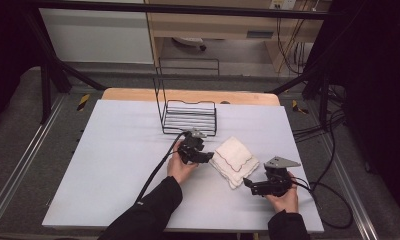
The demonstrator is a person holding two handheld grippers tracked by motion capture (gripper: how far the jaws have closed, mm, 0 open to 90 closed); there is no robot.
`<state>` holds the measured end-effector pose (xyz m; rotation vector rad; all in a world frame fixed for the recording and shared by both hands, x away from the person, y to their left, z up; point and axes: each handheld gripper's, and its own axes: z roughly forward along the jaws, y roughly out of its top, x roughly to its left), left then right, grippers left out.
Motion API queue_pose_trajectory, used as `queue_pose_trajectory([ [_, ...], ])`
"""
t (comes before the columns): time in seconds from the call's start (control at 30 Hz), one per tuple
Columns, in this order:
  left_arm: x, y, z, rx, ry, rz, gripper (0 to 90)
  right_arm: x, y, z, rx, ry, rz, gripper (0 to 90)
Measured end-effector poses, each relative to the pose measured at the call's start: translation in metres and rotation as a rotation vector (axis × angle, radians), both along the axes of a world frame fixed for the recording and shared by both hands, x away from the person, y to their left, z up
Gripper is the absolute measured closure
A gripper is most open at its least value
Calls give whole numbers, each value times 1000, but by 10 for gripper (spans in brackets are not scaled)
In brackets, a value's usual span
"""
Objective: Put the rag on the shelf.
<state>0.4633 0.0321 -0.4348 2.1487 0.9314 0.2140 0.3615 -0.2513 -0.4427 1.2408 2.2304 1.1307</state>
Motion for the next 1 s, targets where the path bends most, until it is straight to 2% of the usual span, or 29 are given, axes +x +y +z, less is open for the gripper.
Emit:
queue_pose_trajectory([
  [0.07,3,-5,-5,0,13,-7,513,0,0,0,-3,-3,2,5],
  [0.2,3,-7,-8,5,20,-14,587,0,0,0,-1,-2,4,5],
  [0.37,4,-11,-11,3,28,-25,635,0,0,0,2,4,3,5],
  [0.43,4,-13,-13,-9,37,-30,660,1,0,0,3,2,2,5],
  [0.7,2,-15,-12,-16,59,-32,824,1,1,0,10,4,2,5],
  [0.83,-2,-13,-8,1,49,-26,841,1,1,0,12,8,1,6],
  [0.93,-10,-8,-4,1,40,-28,844,1,1,-1,14,10,2,6],
  [1.0,-16,-4,-2,-12,49,-20,844,1,1,-1,15,9,3,6],
])
